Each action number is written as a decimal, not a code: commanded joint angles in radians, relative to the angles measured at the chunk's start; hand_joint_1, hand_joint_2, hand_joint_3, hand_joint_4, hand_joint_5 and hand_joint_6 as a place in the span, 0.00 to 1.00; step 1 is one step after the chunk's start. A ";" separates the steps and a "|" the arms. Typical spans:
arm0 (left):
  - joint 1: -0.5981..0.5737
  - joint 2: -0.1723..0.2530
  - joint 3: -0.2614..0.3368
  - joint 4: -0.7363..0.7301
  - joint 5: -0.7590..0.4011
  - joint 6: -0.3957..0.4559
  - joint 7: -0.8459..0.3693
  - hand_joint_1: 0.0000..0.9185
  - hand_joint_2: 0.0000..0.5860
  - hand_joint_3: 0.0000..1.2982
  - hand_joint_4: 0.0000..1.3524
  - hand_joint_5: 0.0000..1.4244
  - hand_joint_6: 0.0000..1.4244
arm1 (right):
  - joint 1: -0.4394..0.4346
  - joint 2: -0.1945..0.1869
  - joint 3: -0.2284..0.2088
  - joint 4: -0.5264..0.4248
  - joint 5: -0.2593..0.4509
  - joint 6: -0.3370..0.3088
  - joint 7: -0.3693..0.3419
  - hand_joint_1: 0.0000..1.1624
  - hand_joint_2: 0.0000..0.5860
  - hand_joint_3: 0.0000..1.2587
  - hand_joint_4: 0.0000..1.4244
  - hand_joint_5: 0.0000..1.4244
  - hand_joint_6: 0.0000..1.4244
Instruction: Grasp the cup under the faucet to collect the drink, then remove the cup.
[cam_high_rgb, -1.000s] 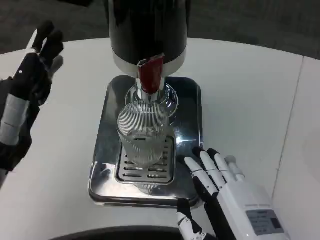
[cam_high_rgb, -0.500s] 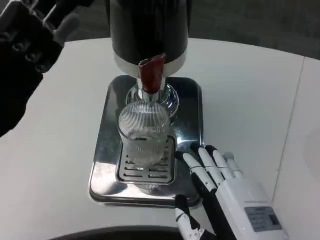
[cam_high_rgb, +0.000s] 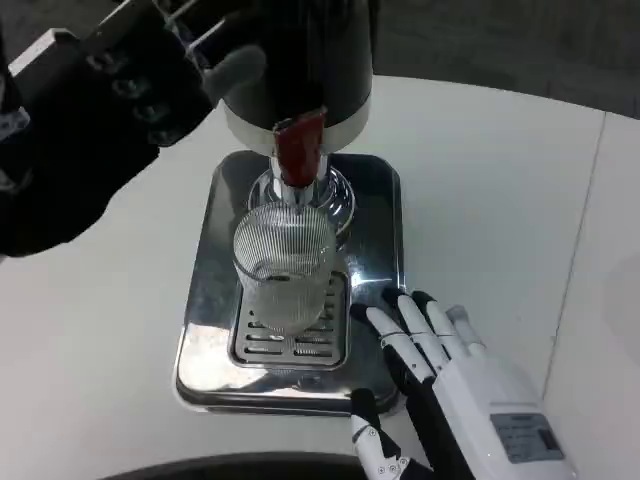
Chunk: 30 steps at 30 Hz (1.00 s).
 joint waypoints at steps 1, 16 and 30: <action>-0.041 0.004 -0.028 0.022 0.054 0.002 -0.037 0.00 0.12 0.00 0.00 0.00 0.00 | 0.012 0.004 0.002 -0.013 0.003 0.006 0.002 0.18 1.00 0.11 0.02 0.00 0.02; -0.150 -0.120 -0.139 0.189 0.224 -0.085 -0.098 0.00 0.12 0.00 0.00 0.00 0.00 | 0.032 0.011 -0.001 -0.039 -0.006 0.014 0.006 0.18 1.00 0.12 0.02 0.00 0.03; -0.100 -0.086 -0.188 0.055 0.313 -0.232 -0.137 0.00 0.12 0.00 0.00 0.00 0.00 | 0.032 0.018 0.008 -0.024 -0.002 0.018 0.004 0.18 1.00 0.12 0.02 0.00 0.04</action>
